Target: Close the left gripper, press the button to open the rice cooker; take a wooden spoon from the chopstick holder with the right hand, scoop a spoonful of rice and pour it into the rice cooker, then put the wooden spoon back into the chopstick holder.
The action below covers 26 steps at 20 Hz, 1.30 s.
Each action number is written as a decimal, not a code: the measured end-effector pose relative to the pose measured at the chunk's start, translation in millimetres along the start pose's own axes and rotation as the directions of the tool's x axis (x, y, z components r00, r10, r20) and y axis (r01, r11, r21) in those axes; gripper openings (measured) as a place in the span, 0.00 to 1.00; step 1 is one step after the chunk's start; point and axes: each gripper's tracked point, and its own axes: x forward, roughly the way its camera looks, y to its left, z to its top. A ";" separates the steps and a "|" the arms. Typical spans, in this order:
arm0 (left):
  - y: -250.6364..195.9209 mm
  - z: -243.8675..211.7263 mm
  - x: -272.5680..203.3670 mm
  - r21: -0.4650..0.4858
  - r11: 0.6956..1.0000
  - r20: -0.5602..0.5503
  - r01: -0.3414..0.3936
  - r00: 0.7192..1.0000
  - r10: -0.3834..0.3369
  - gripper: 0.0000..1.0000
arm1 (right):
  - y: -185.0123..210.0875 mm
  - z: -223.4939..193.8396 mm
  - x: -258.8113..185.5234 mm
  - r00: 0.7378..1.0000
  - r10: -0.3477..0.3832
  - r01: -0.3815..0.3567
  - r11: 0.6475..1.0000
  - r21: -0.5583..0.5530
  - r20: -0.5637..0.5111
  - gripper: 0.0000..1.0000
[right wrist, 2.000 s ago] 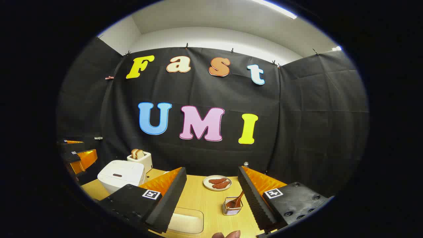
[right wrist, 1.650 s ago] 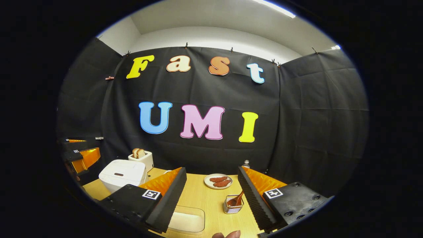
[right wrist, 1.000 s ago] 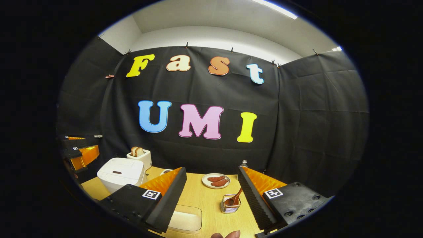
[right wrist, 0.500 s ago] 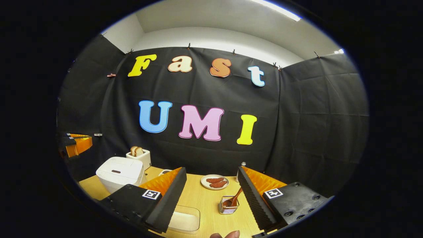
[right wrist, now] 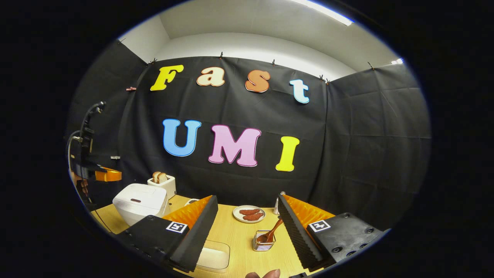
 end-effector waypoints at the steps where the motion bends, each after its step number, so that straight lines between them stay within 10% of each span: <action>1: 4.9 -7.4 12.9 -0.006 1.000 -0.046 0.014 0.999 -0.014 0.07 | -4.1 -1.4 -0.2 1.000 -0.006 0.006 1.000 -0.007 -0.002 0.98; 12: 33.4 -87.0 99.5 -0.142 0.989 -0.412 0.041 0.906 -0.096 0.07 | -45.4 -13.1 -3.6 0.996 -0.078 0.077 0.997 -0.031 -0.038 0.98; 26: 31.8 -116.7 107.1 -0.151 0.988 -0.507 0.026 0.856 -0.099 0.08 | -54.1 -19.6 -3.9 0.994 -0.089 0.087 0.996 -0.035 -0.060 0.98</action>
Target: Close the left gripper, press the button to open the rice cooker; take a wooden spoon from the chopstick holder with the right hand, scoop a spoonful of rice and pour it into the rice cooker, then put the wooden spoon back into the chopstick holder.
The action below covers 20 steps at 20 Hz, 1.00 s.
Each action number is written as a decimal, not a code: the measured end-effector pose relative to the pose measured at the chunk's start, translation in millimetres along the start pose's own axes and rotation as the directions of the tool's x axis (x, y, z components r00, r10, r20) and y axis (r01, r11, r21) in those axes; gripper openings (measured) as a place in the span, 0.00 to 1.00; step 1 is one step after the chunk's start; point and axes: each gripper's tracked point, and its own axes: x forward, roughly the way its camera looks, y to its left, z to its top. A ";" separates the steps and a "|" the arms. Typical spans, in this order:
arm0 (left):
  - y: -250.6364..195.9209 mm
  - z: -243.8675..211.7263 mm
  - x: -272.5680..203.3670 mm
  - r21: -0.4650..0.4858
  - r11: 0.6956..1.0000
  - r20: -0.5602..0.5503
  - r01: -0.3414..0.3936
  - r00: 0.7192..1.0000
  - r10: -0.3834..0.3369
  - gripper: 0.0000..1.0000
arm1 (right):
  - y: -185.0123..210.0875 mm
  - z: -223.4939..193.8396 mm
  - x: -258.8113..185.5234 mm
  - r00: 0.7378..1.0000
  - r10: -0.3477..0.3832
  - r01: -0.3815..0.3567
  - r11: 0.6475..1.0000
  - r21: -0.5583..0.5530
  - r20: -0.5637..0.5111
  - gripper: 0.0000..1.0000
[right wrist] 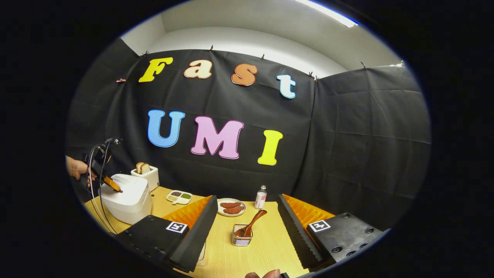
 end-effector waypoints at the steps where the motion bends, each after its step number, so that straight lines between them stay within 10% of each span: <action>1: 0.9 2.4 -2.5 0.019 1.000 0.002 -0.008 1.000 0.008 0.08 | 0.9 1.6 -0.3 1.000 0.001 -0.001 1.000 0.001 0.000 0.98; 11: -1.5 55.2 -42.2 -0.038 0.999 0.182 -0.004 0.983 0.010 0.08 | 0.2 6.3 4.9 1.000 0.009 -0.009 1.000 -0.007 0.009 0.98; 20: 9.0 103.0 -82.7 -0.055 0.994 0.414 -0.090 0.905 0.104 0.08 | -2.3 2.7 -2.1 1.000 0.010 -0.010 1.000 -0.024 0.008 0.98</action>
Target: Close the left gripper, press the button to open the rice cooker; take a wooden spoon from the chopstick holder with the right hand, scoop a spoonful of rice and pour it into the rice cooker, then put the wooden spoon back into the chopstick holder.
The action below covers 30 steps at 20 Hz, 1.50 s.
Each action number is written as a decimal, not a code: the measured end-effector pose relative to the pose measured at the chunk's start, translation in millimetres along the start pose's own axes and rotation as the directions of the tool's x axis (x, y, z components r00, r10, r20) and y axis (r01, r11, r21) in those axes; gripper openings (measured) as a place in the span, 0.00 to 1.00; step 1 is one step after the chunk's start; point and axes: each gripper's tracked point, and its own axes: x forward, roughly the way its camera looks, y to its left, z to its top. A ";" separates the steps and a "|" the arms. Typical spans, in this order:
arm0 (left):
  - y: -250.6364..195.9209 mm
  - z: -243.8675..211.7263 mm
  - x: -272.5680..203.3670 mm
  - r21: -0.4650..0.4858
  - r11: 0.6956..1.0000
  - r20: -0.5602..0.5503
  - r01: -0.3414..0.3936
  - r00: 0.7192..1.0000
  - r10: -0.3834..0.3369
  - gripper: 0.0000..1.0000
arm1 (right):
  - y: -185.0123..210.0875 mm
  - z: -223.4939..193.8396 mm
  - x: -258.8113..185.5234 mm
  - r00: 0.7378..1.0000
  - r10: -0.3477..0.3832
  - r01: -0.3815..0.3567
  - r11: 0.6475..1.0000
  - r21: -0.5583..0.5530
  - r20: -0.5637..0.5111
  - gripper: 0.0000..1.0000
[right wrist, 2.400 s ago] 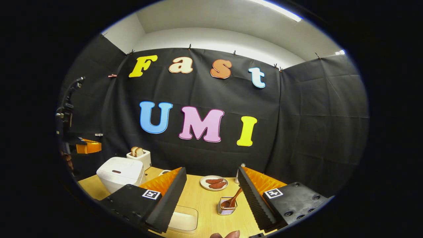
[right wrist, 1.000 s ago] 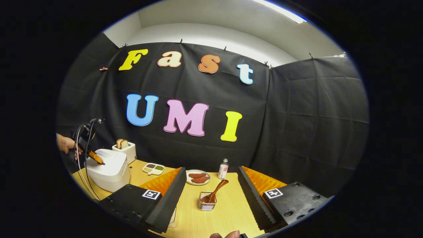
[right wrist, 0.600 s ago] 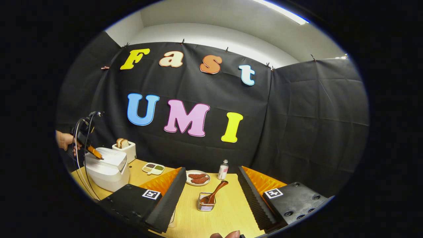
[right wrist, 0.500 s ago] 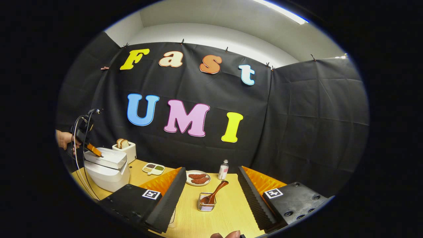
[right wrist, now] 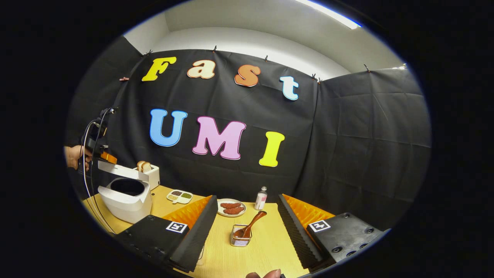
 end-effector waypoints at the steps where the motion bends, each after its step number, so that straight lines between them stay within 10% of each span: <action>1: 0.6 5.1 -2.4 0.001 1.000 0.026 -0.015 1.000 0.014 0.09 | -1.9 -1.1 -1.4 1.000 -0.005 0.005 1.000 -0.001 -0.003 0.98; 4: 0.3 23.6 -13.5 0.017 0.999 0.121 -0.038 0.992 0.036 0.08 | -7.1 -6.6 -4.4 1.000 -0.013 0.014 1.000 0.017 -0.018 0.98; 8: 0.2 34.4 -30.3 0.013 0.999 0.196 -0.046 0.980 0.042 0.73 | -10.8 -11.7 -7.8 0.999 -0.018 0.019 1.000 0.019 -0.033 0.98; 13: 10.3 27.6 -45.8 -0.005 0.996 0.221 -0.084 0.972 0.083 0.94 | -8.0 -16.7 -6.4 0.999 -0.009 0.009 1.000 0.013 -0.041 0.98; 30: -117.0 -53.4 -153.3 -0.053 0.991 0.212 -0.126 0.968 0.134 0.95 | -13.8 -179.5 150.4 0.929 0.205 -0.156 0.972 0.176 -0.309 0.98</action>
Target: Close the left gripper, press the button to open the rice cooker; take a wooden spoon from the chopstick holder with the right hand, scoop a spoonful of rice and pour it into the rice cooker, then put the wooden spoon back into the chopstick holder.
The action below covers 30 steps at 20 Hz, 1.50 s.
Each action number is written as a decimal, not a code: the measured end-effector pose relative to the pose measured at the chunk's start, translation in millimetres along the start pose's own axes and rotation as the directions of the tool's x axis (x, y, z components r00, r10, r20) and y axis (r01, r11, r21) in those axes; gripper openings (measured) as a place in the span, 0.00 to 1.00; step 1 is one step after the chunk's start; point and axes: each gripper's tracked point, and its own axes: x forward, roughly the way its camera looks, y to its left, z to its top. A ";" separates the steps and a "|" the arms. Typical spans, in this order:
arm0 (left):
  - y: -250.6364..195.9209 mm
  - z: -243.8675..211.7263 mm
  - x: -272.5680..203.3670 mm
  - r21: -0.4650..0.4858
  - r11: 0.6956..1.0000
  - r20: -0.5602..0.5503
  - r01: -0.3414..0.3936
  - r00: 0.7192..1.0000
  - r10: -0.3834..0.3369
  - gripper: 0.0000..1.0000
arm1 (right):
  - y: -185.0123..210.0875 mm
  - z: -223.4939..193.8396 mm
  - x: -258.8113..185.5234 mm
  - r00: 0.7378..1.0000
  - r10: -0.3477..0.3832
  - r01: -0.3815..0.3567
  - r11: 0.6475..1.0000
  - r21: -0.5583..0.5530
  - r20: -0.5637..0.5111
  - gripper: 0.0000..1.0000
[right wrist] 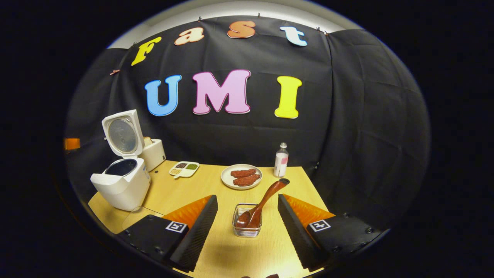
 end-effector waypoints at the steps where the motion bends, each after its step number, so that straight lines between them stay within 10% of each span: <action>1: -13.1 -5.6 -7.4 -0.018 1.000 -0.009 0.002 1.000 -0.002 0.95 | -5.1 -11.2 14.6 1.000 0.010 -0.010 1.000 0.008 -0.024 0.98; 9: -57.1 -50.8 -41.5 -0.033 0.997 -0.091 -0.074 0.993 0.070 0.95 | -32.2 -76.6 113.5 0.980 0.108 -0.086 0.987 0.134 -0.170 0.79; 12: -61.4 -59.8 -46.9 -0.031 0.993 -0.109 -0.118 0.987 0.114 0.95 | -27.2 -89.4 130.3 0.968 0.149 -0.112 0.976 0.184 -0.200 0.41; 20: -60.3 -61.2 -60.0 0.002 0.982 -0.110 -0.188 0.976 0.187 0.95 | -10.0 -81.4 127.2 0.959 0.235 -0.196 0.953 0.232 -0.156 0.12; 30: -34.9 -46.7 -62.1 0.020 0.988 -0.085 -0.152 0.985 0.153 0.95 | -10.1 18.8 68.6 0.978 0.205 -0.205 0.936 0.285 0.029 0.10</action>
